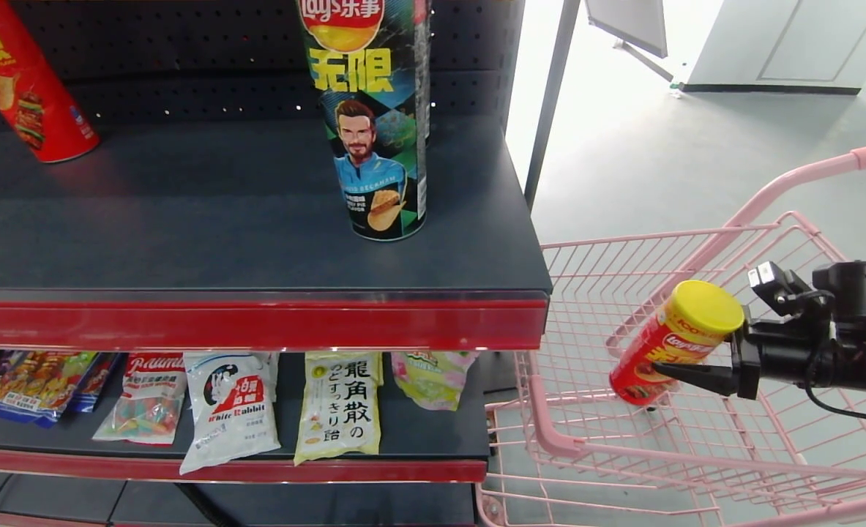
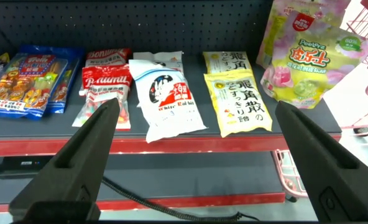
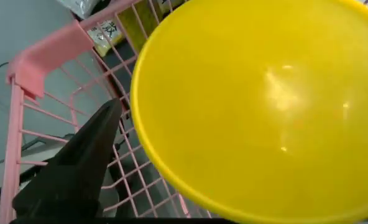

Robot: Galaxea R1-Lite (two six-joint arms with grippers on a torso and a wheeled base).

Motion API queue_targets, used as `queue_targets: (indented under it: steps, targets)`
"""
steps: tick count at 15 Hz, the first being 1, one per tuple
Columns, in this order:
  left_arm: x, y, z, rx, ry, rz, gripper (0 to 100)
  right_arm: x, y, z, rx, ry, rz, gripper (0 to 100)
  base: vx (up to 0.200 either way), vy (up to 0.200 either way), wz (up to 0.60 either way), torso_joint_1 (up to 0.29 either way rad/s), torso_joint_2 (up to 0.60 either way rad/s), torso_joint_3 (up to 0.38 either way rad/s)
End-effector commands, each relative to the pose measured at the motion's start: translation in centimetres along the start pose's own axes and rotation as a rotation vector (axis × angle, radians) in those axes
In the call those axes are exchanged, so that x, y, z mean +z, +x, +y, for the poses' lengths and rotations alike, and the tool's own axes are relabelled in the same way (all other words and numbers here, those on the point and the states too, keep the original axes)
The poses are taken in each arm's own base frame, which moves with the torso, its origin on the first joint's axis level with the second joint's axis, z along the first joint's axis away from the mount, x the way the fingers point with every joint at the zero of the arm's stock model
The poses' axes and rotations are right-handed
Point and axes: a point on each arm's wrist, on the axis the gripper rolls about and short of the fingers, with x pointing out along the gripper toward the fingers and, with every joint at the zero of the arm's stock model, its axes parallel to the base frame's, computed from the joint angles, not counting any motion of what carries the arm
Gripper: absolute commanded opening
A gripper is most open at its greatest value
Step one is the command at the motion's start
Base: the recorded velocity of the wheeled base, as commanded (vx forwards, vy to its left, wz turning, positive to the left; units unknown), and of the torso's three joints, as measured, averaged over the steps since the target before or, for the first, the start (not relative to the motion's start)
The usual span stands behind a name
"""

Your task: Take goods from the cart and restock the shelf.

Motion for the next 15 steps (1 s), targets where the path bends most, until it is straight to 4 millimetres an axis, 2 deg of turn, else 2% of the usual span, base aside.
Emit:
queue_targets:
  steps: [1,5,8,9,12,13,15]
  targets:
    - [0.0,0.0,0.0,0.000,0.000,0.000,100,0.7,0.1,0.1,0.003,-0.014,-0.009,0,0.000,0.000,0.00,0.000,0.00,0.000]
    - [0.0,0.0,0.0,0.001,0.000,0.000,100,1.0,0.2,0.1,0.001,-0.025,-0.010,0,0.000,0.000,0.00,0.000,0.00,0.000]
    - [0.0,0.0,0.0,0.001,0.000,0.002,100,3.5,-0.5,-0.4,-0.034,-0.105,-0.041,0,0.000,0.000,0.00,0.000,0.00,0.000]
    - [0.0,0.0,0.0,0.000,0.000,0.000,100,6.5,-1.7,-0.4,-0.071,-0.145,-0.082,0,0.000,0.000,0.00,0.000,0.00,0.000]
    - [0.0,0.0,0.0,0.000,0.000,0.000,100,11.2,-5.8,1.8,-0.158,-0.154,-0.156,0,0.000,0.000,0.00,0.000,0.00,0.000]
    - [0.0,0.0,0.0,0.001,0.000,0.002,100,13.4,-7.1,3.5,-0.143,-0.208,-0.203,0,0.000,0.000,0.00,0.000,0.00,0.000]
    - [0.0,0.0,0.0,0.000,0.000,0.000,100,15.4,-8.7,7.2,-0.144,-0.296,-0.242,0,0.000,0.000,0.00,0.000,0.00,0.000]
